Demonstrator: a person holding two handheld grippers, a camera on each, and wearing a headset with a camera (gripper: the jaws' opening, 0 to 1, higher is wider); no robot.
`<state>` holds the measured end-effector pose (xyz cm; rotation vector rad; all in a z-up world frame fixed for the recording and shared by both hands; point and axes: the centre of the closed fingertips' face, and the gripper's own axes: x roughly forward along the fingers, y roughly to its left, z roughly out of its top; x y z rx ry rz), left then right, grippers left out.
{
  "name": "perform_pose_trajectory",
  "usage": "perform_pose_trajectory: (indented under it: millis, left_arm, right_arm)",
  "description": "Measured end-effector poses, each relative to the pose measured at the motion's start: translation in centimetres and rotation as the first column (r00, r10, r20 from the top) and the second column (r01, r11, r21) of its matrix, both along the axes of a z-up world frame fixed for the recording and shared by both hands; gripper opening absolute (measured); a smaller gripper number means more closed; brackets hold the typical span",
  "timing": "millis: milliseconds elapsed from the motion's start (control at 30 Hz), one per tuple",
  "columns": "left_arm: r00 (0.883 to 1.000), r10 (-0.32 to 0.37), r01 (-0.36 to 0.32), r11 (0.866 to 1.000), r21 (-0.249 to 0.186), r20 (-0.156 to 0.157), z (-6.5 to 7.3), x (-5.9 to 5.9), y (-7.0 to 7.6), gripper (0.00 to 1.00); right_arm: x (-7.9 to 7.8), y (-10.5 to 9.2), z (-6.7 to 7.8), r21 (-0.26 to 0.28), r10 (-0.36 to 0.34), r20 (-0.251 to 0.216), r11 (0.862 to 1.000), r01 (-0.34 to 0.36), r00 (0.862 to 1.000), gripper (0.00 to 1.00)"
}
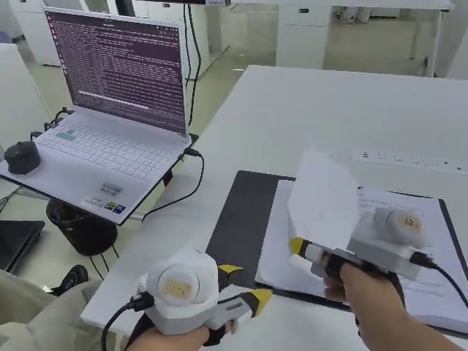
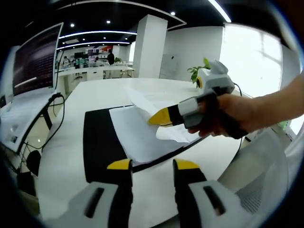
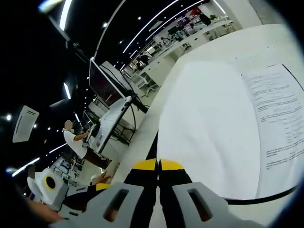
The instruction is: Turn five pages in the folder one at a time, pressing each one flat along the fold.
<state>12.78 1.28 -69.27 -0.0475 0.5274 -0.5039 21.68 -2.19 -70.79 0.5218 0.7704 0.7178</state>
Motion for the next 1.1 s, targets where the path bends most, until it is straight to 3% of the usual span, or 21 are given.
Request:
perform_pose_trajectory:
  millis: [200,333,567,667,767,833,900,967,1100]
  left_arm:
    - [1.0,0.017,-0.017,1.0,0.002,-0.021,-0.6,-0.3,0.7,0.32]
    - [0.999,0.031,-0.031,1.0,0.001,-0.034,-1.0,-0.4,1.0,0.32]
    - [0.997,0.042,-0.042,0.999,0.003,-0.062,-1.9,-0.6,1.4,0.32]
    - [0.996,0.045,-0.045,0.999,0.009,-0.072,-2.4,-0.5,1.7,0.32]
    - [0.996,0.047,-0.046,0.999,0.014,-0.081,-2.7,-0.3,1.9,0.32]
    - [0.995,0.046,-0.044,0.999,0.021,-0.083,-2.9,-0.1,1.9,0.32]
    - [0.995,0.042,-0.04,0.999,0.027,-0.088,-3.0,0.0,1.8,0.32]
    - [0.995,0.039,-0.036,0.999,0.033,-0.092,-3.1,0.2,1.7,0.32]
    - [0.995,0.021,-0.017,0.999,0.048,-0.096,-3.5,0.8,0.9,0.32]
  right_arm:
    - [-0.4,1.3,-1.5,-0.027,0.027,-0.03,0.999,-0.028,0.999,0.0]
    - [-0.6,1.7,-3.4,-0.071,0.038,-0.075,0.997,-0.044,0.996,0.0]
    - [-0.9,2.6,-6.1,-0.129,0.049,-0.113,0.99,-0.063,0.992,0.0]
    - [-1.0,2.6,-7.1,-0.132,0.043,-0.137,0.989,-0.061,0.99,0.0]
    - [-1.2,2.8,-7.3,-0.111,0.044,-0.148,0.992,-0.061,0.988,0.03]
    - [-1.8,3.6,-6.9,-0.051,0.072,-0.162,0.995,-0.081,0.984,0.05]
    - [-2.2,3.7,-7.2,-0.058,0.086,-0.178,0.994,-0.097,0.98,0.05]
    - [-2.2,3.5,-7.0,-0.069,0.087,-0.155,0.993,-0.099,0.984,0.04]
    - [-2.0,3.1,-5.8,0.018,0.086,-0.17,0.996,-0.084,0.982,0.08]
